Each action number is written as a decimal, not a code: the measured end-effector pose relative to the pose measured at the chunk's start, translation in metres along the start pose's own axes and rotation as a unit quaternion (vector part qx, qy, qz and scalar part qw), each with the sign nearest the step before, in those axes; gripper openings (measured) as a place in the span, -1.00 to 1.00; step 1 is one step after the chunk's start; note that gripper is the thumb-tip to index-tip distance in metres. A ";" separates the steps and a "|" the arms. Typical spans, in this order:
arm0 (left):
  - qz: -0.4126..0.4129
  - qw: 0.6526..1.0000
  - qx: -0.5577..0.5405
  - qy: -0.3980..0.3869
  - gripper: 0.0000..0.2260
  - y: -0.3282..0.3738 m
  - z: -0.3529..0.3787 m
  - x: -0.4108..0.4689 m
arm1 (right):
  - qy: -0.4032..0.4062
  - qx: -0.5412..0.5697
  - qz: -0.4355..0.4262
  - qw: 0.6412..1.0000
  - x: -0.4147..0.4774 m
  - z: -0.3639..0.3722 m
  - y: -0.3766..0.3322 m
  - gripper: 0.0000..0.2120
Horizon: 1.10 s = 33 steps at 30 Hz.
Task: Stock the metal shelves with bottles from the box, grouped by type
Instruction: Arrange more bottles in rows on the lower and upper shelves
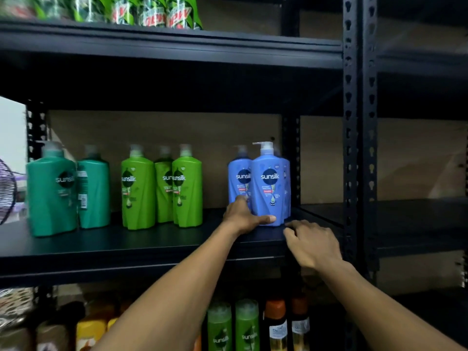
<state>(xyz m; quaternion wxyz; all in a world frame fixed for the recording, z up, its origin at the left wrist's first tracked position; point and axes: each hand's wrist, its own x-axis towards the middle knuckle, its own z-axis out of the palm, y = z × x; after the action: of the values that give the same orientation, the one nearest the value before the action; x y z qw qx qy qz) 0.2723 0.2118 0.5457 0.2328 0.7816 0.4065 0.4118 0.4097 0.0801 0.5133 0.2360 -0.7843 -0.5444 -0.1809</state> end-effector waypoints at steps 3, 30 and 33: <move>0.051 0.998 0.000 0.023 -0.30 -0.017 -0.030 -0.014 | 0.031 -0.007 0.013 0.999 -0.010 -0.004 -0.011 -0.64; -0.061 0.974 0.118 0.184 0.06 -0.152 -0.218 -0.019 | -0.181 0.410 0.008 0.894 0.091 0.062 -0.211 0.07; -0.074 0.970 0.154 0.172 0.11 -0.145 -0.228 -0.036 | -0.189 0.410 0.009 0.892 0.088 0.058 -0.209 0.05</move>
<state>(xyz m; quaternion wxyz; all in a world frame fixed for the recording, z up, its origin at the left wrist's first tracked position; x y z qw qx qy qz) 0.0061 0.2701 0.5543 0.0657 0.6932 0.5558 0.4541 0.2448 0.2424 0.5489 0.4310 -0.6418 -0.5978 0.2120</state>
